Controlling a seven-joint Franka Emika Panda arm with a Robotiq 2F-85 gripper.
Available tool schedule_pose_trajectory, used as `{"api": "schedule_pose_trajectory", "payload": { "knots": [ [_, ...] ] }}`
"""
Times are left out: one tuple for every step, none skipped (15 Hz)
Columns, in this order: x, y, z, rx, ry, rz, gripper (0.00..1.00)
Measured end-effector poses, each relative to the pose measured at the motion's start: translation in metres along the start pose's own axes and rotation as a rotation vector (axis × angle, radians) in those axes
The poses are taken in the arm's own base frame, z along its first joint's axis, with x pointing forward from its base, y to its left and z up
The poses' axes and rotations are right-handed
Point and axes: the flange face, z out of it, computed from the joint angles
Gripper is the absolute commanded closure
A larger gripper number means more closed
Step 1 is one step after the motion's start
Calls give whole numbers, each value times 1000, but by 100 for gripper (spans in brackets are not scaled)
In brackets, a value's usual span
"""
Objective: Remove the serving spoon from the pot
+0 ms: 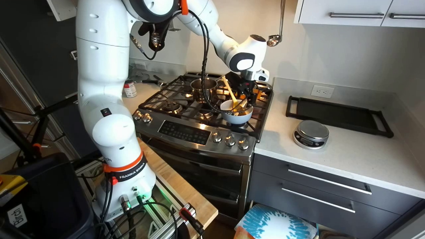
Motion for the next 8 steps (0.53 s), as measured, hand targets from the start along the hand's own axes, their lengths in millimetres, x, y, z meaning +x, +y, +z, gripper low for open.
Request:
{"api": "schedule_pose_trajectory", "payload": {
  "knots": [
    [-2, -2, 1, 1, -3, -5, 0],
    [-3, -3, 3, 2, -8, -11, 0],
    [-5, -4, 5, 3, -15, -17, 0],
    [-7, -4, 9, 2, -25, -22, 0],
    [-9, -3, 13, -3, -36, -27, 0],
    [-11, -1, 17, -8, -45, -31, 0],
    [-13, 1, 21, -10, -53, -33, 0],
    [-14, 3, 23, -10, -57, -35, 0]
  ]
}}
